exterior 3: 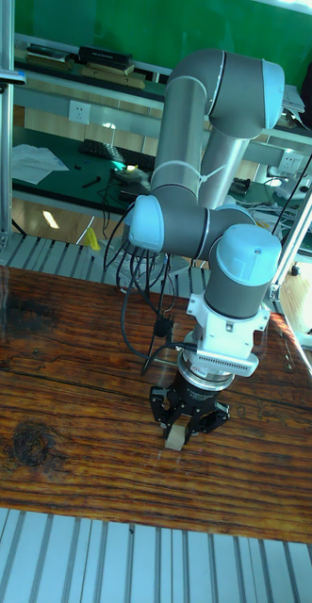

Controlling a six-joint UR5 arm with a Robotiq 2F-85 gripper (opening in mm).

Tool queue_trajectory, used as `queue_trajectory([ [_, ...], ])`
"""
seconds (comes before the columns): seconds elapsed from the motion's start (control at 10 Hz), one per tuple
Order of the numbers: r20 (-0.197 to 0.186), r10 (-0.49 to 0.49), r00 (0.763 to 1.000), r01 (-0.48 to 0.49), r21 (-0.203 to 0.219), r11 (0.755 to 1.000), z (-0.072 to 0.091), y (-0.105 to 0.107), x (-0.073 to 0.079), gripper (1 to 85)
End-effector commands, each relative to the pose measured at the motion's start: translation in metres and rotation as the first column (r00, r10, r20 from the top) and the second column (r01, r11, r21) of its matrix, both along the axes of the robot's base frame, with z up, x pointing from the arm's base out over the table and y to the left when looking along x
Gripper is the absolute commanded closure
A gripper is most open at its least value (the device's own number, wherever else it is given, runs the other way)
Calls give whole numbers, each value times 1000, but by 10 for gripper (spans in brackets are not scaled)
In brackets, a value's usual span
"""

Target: Hold a small block with the gripper and sweep it from left to right on the table

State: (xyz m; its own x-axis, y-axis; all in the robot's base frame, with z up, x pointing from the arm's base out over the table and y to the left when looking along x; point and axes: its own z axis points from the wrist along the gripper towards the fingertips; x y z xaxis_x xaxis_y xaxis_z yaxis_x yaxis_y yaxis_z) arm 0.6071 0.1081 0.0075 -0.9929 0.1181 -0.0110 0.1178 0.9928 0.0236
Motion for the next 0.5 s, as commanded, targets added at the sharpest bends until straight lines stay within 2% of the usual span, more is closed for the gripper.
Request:
queue_trajectory([
  [0.0, 2, -21, 1000, 21, 10, 1000, -1, 10, 3, 847],
  [0.4, -19, -43, 999, 43, 9, 999, 9, 23, 0, 847],
])
